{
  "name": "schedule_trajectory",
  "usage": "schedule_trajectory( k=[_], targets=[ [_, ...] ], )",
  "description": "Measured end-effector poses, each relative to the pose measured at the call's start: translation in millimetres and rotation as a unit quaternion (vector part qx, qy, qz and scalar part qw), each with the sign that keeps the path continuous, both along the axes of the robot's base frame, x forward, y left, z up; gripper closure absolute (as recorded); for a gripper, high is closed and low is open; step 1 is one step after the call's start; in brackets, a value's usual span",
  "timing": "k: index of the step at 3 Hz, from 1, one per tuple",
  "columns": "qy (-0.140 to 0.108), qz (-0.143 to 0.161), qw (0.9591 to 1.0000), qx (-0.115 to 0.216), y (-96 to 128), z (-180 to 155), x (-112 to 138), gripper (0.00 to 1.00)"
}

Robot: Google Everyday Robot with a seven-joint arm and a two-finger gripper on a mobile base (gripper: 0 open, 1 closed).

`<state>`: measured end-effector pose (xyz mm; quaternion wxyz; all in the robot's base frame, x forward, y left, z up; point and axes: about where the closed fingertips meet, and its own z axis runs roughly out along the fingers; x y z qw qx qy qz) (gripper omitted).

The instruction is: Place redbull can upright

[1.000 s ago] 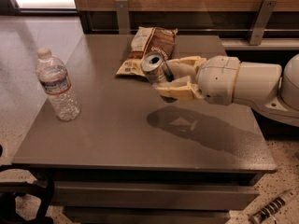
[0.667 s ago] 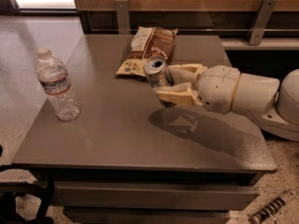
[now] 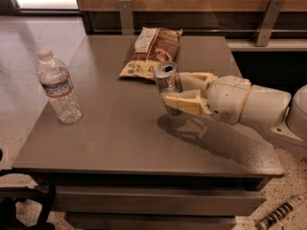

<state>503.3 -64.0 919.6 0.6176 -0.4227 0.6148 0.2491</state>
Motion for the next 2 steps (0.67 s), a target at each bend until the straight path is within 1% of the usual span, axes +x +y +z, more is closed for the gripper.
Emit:
schedule_trajectory(
  k=[1,2],
  targets=[
    [0.009,-0.007,0.9999,0.011,-1.7,-4.9,-1.1,1.00],
    [0.016,-0.005,0.9995,0.029,1.8,-15.5,-1.3,1.00]
  ],
)
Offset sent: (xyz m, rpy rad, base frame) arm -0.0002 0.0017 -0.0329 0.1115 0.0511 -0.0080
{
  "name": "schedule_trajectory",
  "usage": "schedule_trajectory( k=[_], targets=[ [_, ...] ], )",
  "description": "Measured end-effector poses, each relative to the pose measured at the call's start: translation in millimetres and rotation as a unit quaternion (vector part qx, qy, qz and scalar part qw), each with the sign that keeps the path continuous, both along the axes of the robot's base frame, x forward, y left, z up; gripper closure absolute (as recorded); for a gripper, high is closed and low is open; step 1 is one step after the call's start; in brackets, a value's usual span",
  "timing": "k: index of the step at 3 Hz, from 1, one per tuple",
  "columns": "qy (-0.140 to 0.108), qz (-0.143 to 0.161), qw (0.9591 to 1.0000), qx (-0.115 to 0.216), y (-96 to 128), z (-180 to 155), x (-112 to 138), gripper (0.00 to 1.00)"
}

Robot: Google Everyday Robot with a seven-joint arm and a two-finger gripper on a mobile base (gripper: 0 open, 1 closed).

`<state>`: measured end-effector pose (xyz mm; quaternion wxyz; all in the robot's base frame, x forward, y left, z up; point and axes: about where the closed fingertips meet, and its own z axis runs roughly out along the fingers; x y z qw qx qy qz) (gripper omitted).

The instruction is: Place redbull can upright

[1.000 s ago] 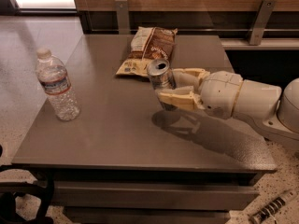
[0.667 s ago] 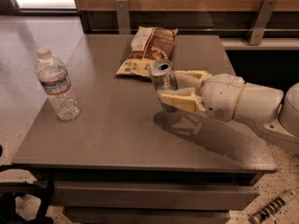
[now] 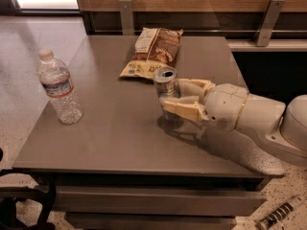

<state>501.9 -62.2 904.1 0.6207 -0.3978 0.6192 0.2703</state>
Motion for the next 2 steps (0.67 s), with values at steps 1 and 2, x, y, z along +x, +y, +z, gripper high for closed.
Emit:
schedule_trajectory(
  k=[1,2],
  targets=[
    [0.008,0.000,0.9999,0.015,4.0,-12.6,-2.7,1.00],
    [0.019,-0.004,0.9996,0.021,5.0,-22.8,-6.3,1.00]
  ],
)
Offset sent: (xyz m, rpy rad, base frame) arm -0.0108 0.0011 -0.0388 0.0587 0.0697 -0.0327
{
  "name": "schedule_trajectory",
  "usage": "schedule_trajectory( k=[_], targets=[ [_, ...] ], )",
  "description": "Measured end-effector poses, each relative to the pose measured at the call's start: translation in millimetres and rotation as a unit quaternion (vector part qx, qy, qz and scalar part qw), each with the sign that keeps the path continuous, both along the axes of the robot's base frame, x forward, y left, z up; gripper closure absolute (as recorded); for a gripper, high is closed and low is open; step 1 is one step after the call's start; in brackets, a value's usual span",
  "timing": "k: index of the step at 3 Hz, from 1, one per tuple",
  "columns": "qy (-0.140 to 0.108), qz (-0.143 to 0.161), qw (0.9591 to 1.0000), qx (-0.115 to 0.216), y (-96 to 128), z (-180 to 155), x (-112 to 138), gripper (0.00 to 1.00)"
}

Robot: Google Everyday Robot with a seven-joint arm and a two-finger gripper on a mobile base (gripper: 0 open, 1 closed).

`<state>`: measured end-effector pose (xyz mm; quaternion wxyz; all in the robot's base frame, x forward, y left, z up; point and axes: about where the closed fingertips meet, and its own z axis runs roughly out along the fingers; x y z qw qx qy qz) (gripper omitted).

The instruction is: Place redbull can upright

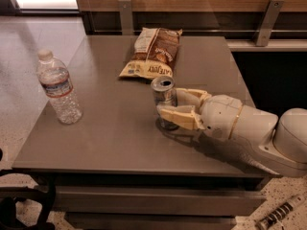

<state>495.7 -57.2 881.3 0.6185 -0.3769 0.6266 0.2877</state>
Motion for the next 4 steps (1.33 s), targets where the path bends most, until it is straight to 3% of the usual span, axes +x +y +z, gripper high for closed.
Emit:
schedule_trajectory(
  k=[2,3,4],
  targets=[
    [0.019,-0.026,0.9995,-0.006,-11.0,-13.8,-7.9,1.00],
    [0.019,-0.025,0.9995,-0.006,-10.8,-13.7,-7.9,0.85],
    [0.018,-0.024,0.9995,-0.007,-8.8,-13.0,-8.1,0.63]
  ],
)
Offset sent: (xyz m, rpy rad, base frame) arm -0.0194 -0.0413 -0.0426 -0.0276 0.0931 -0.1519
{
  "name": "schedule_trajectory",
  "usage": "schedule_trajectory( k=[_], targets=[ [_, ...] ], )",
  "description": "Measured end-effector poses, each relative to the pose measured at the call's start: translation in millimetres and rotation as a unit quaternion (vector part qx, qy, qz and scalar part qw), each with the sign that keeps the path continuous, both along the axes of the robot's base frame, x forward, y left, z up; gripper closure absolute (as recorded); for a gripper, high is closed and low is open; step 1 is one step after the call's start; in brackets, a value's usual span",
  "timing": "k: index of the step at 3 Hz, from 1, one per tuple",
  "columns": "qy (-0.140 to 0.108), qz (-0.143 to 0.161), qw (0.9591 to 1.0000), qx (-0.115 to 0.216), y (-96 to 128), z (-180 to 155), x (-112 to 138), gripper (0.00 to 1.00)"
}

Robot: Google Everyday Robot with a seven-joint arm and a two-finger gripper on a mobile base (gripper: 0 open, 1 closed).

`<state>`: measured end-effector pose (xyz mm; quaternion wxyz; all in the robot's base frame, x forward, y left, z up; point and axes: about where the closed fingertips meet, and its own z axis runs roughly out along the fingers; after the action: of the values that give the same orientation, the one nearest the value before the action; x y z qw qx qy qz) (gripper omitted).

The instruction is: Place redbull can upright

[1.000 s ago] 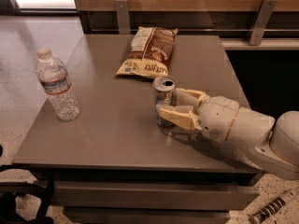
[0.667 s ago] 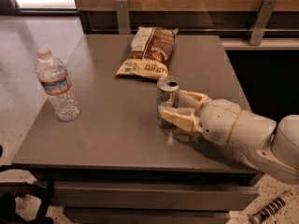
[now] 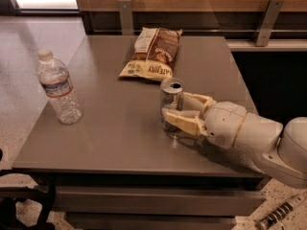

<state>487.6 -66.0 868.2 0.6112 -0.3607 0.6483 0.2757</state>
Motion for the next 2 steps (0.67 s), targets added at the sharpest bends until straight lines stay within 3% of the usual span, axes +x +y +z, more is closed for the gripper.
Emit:
schedule_trajectory(
  k=[2],
  targets=[
    [-0.001,0.003,1.0000,-0.001,3.9,1.2,-0.5,0.17]
  ],
)
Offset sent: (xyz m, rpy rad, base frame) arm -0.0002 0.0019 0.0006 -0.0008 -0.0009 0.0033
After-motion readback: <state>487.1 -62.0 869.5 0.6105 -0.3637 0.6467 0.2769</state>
